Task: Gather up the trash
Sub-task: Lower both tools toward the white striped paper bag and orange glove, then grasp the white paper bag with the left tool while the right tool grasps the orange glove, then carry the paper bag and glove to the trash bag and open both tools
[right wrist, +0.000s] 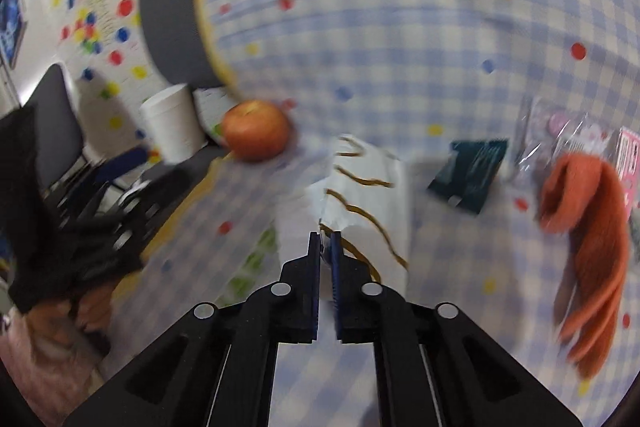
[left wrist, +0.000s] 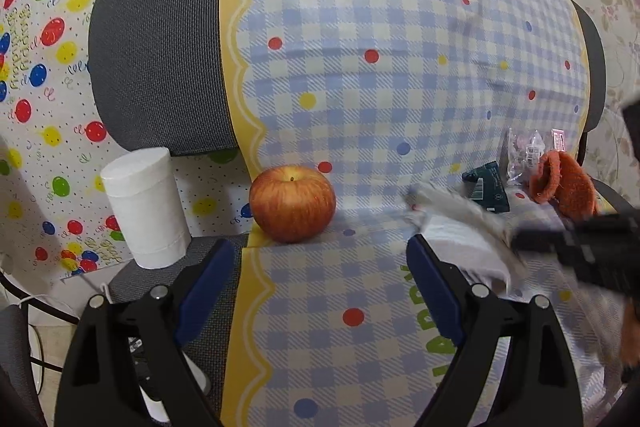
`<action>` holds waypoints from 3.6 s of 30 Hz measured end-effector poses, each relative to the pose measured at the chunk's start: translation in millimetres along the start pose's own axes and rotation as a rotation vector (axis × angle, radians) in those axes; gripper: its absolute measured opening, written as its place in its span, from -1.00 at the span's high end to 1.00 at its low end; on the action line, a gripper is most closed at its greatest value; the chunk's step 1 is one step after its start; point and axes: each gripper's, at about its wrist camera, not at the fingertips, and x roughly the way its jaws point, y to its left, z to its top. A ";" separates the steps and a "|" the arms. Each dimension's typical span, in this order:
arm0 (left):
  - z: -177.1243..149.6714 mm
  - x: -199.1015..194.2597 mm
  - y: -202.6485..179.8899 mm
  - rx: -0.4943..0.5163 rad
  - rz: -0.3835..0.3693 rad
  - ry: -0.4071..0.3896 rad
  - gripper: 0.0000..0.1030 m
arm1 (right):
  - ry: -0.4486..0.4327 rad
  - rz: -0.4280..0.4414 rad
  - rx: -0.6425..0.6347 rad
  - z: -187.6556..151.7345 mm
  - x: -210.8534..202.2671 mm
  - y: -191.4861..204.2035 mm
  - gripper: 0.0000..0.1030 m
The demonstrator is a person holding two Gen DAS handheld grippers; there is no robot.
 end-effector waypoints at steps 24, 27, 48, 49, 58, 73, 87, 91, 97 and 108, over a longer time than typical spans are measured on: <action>-9.6 56.0 -106.1 0.003 -0.256 0.292 -0.43 | -0.262 -0.503 0.175 -62.2 -112.0 -72.8 0.05; -9.9 56.5 -107.0 -0.018 -0.272 0.298 -0.05 | -0.258 -0.497 0.181 -65.9 -112.0 -72.6 0.05; 5.5 1.2 -49.5 0.046 -0.146 0.047 0.95 | -0.201 -0.398 0.275 -3.5 -51.1 -151.4 -0.64; 3.8 4.2 -47.8 0.047 -0.146 0.054 0.95 | -0.196 -0.416 0.268 0.7 -45.5 -152.6 -0.57; -10.7 1.8 -48.7 0.061 -0.180 0.079 0.95 | -0.163 -0.422 0.183 -16.2 -50.1 -106.6 0.84; -48.5 -102.9 -102.8 0.188 -0.357 -0.030 0.95 | -0.288 -0.403 0.325 -119.4 -174.8 -35.6 0.84; -93.3 -156.8 -202.6 0.357 -0.561 -0.047 0.95 | -0.366 -0.555 0.482 -218.1 -254.4 -35.4 0.84; -104.9 -174.4 -224.7 0.396 -0.619 -0.054 0.95 | -0.369 -0.612 0.513 -245.5 -277.1 -30.7 0.83; -128.0 -197.0 -263.3 0.473 -0.713 -0.036 0.95 | -0.367 -0.689 0.560 -283.4 -307.2 -23.8 0.83; -152.0 -210.8 -305.7 0.560 -0.806 0.011 0.94 | -0.367 -0.708 0.633 -323.1 -329.7 -29.0 0.76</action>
